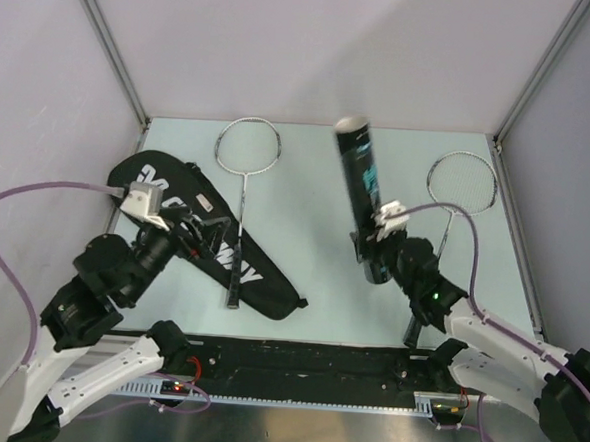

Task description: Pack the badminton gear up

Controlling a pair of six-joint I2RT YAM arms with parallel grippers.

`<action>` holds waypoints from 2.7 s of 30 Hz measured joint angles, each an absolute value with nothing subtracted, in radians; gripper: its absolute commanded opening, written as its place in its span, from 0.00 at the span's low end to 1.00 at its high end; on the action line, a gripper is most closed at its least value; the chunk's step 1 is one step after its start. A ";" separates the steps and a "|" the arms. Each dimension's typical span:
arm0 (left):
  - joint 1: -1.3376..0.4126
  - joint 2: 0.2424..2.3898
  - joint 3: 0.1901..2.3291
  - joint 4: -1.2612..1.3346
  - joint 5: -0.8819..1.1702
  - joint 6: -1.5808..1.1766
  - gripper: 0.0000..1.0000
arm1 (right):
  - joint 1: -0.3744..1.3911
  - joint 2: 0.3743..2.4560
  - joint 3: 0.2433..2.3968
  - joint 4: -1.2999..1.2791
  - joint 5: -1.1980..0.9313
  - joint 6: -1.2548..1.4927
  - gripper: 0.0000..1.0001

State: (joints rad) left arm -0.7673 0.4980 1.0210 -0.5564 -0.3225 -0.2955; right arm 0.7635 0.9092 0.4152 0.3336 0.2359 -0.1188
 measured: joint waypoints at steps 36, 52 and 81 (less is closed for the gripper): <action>-0.764 0.952 0.602 -0.586 -0.497 -0.665 1.00 | 0.220 1.883 1.213 -0.351 0.123 0.354 0.77; -0.658 1.184 0.579 -0.440 -0.418 -0.757 0.83 | 0.187 1.687 1.220 -0.422 0.057 0.367 0.86; -0.674 1.106 0.568 -0.297 -0.241 -0.786 0.00 | 0.632 1.375 0.836 0.048 -0.144 0.743 0.78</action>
State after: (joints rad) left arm -0.6743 1.1061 0.5682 -0.2974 -0.2409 -0.7864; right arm 0.6323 1.3750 0.8364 0.0483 -0.1440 0.7429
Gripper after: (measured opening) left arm 0.320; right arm 0.791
